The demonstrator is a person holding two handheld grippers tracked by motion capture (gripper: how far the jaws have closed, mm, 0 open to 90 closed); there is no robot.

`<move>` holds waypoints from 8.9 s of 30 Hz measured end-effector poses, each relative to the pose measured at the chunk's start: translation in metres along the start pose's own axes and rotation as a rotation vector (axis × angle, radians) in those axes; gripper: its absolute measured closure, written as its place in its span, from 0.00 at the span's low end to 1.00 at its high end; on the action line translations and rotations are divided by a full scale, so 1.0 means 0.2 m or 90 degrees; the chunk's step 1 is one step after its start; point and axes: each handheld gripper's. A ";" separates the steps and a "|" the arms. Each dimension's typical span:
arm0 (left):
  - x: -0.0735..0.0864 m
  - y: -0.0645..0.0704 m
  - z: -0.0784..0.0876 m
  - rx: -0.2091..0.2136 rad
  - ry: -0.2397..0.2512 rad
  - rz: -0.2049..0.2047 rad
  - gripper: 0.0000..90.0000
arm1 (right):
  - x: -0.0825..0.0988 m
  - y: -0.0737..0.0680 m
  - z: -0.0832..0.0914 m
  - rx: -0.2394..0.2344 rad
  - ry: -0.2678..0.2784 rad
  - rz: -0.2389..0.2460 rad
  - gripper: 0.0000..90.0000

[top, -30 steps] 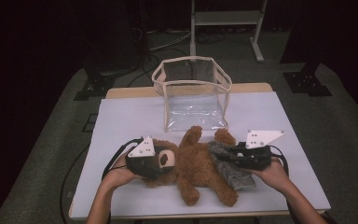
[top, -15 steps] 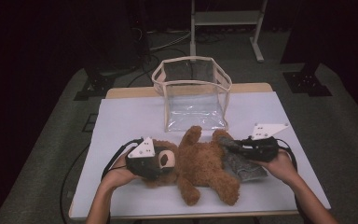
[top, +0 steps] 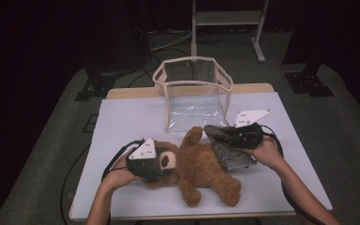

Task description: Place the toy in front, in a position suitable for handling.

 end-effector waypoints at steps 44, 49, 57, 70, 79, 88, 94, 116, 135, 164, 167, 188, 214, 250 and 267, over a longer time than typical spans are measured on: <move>-0.02 0.00 0.04 0.028 0.007 0.015 0.36 | 0.10 0.02 0.00 -0.043 -0.042 -0.052 0.87; -0.02 0.00 0.04 0.028 0.003 0.010 0.36 | 0.19 0.08 0.08 -0.011 -0.058 -0.079 0.87; -0.02 0.00 0.03 0.029 0.002 0.009 0.36 | 0.04 0.02 0.15 -0.032 0.006 -0.059 0.87; -0.02 0.00 0.02 0.019 0.006 0.013 0.36 | 0.16 -0.04 0.07 -0.044 -0.026 -0.046 0.87; -0.02 -0.01 0.01 0.004 0.003 0.015 0.35 | 0.17 -0.06 0.21 -0.036 0.015 -0.066 0.87; -0.02 -0.01 0.01 0.001 0.004 0.015 0.35 | 0.19 -0.14 0.11 -0.070 0.013 -0.053 0.87; -0.02 -0.02 0.00 -0.007 0.006 0.020 0.35 | 0.31 -0.13 0.16 -0.050 -0.002 -0.084 0.87; -0.02 -0.02 -0.01 -0.015 -0.001 0.017 0.34 | 0.16 -0.22 0.23 -0.076 0.019 -0.047 0.87; -0.05 -0.03 0.08 -0.008 0.007 0.007 0.32 | 0.13 -0.28 0.02 -0.111 0.007 -0.008 0.88; 0.01 -0.01 0.00 0.016 0.006 0.038 0.43 | 0.09 -0.32 0.05 -0.076 0.003 0.019 0.88; 0.00 0.00 -0.04 0.028 0.005 0.035 0.44 | 0.12 -0.28 0.10 -0.058 0.001 0.012 0.88; -0.10 0.05 -0.26 0.052 -0.008 -0.003 0.43 | 0.11 -0.28 0.16 -0.043 -0.020 0.045 0.88; -0.09 0.04 -0.24 0.015 -0.003 0.011 0.44 | 0.20 -0.42 0.10 -0.068 -0.077 0.045 0.88; -0.07 0.03 -0.23 0.021 0.000 0.014 0.43 | 0.23 -0.51 0.14 -0.072 -0.099 0.054 0.87; -0.05 0.05 -0.21 0.032 -0.001 0.007 0.42 | 0.04 -0.38 0.03 -0.041 -0.079 0.095 0.87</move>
Point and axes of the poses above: each handheld gripper's, and its own axes: z roughly backward along the jaws, x roughly out of its underside, y roughly to its right, and after that the axes turned 13 degrees about y, right-handed
